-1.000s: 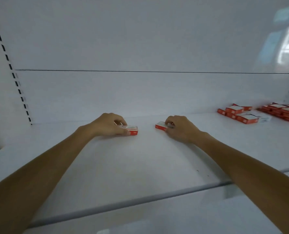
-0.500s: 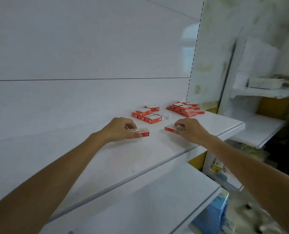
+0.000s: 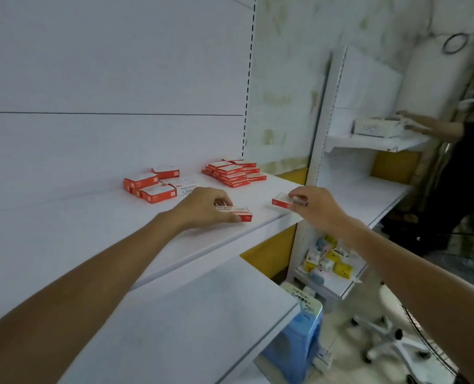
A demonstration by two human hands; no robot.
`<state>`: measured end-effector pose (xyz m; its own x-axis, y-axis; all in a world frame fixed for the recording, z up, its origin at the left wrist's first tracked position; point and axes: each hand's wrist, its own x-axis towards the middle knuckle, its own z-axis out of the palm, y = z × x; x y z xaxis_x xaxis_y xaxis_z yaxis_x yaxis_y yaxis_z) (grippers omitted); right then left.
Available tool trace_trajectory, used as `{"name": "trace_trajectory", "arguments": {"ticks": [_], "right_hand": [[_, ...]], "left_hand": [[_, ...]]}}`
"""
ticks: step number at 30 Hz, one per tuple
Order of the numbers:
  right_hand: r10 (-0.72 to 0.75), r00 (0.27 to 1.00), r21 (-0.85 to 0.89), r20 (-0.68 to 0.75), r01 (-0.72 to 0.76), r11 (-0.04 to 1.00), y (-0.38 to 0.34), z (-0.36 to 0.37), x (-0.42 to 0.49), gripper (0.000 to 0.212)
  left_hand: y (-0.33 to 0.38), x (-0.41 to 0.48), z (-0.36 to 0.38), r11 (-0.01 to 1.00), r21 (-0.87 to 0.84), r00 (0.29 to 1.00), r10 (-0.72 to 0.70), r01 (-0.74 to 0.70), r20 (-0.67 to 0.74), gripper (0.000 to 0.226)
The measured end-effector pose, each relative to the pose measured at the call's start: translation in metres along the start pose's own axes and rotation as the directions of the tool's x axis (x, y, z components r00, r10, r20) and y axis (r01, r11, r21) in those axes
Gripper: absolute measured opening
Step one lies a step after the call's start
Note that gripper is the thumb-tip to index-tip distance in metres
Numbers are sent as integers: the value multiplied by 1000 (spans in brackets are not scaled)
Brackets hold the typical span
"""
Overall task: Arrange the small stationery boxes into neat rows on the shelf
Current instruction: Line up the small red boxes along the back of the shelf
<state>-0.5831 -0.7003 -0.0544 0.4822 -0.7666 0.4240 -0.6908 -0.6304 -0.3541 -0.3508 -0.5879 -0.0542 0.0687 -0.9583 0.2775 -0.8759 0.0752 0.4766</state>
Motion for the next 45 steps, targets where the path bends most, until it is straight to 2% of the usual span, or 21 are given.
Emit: {"name": "trace_trajectory", "arguments": {"ticks": [4, 10, 15, 18, 22, 27, 34, 37, 40, 45], "right_hand": [[29, 998, 59, -50, -26, 998, 26, 10, 23, 25], [12, 1000, 12, -12, -11, 1000, 42, 38, 85, 25], [-103, 994, -7, -32, 103, 995, 47, 43, 148, 20], [-134, 991, -8, 4, 134, 991, 57, 57, 169, 19], [-147, 988, 61, 36, 145, 988, 60, 70, 193, 21], [-243, 967, 114, 73, 233, 966, 60, 76, 225, 23], [-438, 887, 254, 149, 394, 883, 77, 78, 247, 25], [-497, 846, 326, 191, 423, 845, 95, 83, 243, 23], [-537, 821, 376, 197, 442, 814, 105, 85, 237, 22], [-617, 746, 382, 252, 509, 771, 95, 78, 233, 14]], "left_hand": [[1, 30, 9, 1000, -17, 1000, 5, -6, -30, 39], [-15, 82, 11, 999, -49, 998, -14, 11, -67, 42], [-31, 126, 5, 995, -81, 989, -64, 53, -137, 38], [-36, 142, 11, 993, -78, 988, -94, 85, -123, 34], [-40, 156, 12, 991, -61, 979, -127, 118, -159, 35], [-39, 163, 9, 979, -34, 951, -204, 202, -233, 39], [-10, 168, 30, 933, -18, 872, -344, 360, -350, 41], [6, 169, 53, 925, 0, 877, -361, 381, -317, 39], [14, 164, 76, 909, 128, 906, -366, 398, -213, 33], [20, 155, 78, 879, 125, 866, -415, 461, -279, 32]]}}
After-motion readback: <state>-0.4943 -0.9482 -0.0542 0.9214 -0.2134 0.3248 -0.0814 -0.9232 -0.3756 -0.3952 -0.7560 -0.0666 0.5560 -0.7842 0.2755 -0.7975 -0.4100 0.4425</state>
